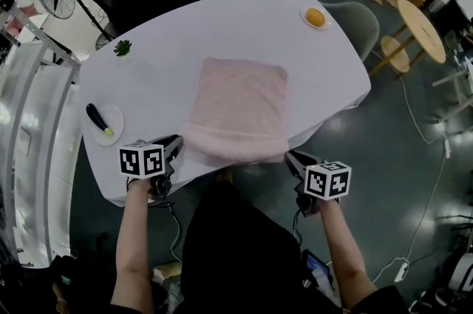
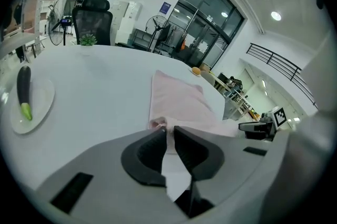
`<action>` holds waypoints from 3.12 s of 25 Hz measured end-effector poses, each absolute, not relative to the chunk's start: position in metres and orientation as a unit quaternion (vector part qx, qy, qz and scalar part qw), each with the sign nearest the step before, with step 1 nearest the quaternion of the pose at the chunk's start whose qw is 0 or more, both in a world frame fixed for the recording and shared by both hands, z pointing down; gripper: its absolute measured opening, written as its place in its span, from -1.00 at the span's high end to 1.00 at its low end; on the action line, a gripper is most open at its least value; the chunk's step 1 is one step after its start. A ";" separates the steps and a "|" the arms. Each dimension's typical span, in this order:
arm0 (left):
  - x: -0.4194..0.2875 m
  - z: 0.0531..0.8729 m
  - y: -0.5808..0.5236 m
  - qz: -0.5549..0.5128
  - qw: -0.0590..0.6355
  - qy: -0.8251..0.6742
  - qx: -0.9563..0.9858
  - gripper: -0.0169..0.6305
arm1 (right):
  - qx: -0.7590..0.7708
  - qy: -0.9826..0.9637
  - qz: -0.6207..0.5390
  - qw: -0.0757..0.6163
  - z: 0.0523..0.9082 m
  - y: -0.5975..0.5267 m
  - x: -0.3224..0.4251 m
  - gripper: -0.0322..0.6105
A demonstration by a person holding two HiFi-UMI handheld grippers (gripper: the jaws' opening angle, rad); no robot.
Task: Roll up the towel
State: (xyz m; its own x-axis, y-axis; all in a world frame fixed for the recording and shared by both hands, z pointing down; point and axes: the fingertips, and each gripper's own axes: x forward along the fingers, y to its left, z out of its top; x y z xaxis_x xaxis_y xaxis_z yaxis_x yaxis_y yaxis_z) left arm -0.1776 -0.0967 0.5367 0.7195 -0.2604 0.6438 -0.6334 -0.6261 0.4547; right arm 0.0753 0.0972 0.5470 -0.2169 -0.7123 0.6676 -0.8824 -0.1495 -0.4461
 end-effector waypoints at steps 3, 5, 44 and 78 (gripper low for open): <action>-0.167 0.538 -0.112 0.274 0.343 -0.264 0.859 0.77 | 0.628 -0.632 0.445 0.092 0.547 0.086 0.087 0.78; -0.157 0.536 -0.118 0.271 0.349 -0.259 0.859 0.77 | 0.631 -0.628 0.445 0.094 0.548 0.079 0.092 0.80; -0.167 0.554 0.017 0.462 -0.161 0.077 0.868 0.06 | 0.408 -0.804 0.016 0.433 0.553 0.126 -0.004 -0.01; -0.157 0.595 0.001 0.532 -0.243 0.007 0.811 0.25 | 0.422 -0.790 0.041 0.443 0.576 0.089 -0.002 0.70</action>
State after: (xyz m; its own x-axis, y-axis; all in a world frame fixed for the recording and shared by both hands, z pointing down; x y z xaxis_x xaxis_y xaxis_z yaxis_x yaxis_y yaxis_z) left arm -0.1571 0.0008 0.5953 0.4337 -0.2475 0.8664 0.2704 -0.8815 -0.3872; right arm -0.0025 0.0889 0.5758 -0.2528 -0.6303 0.7341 -0.7024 0.6413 0.3087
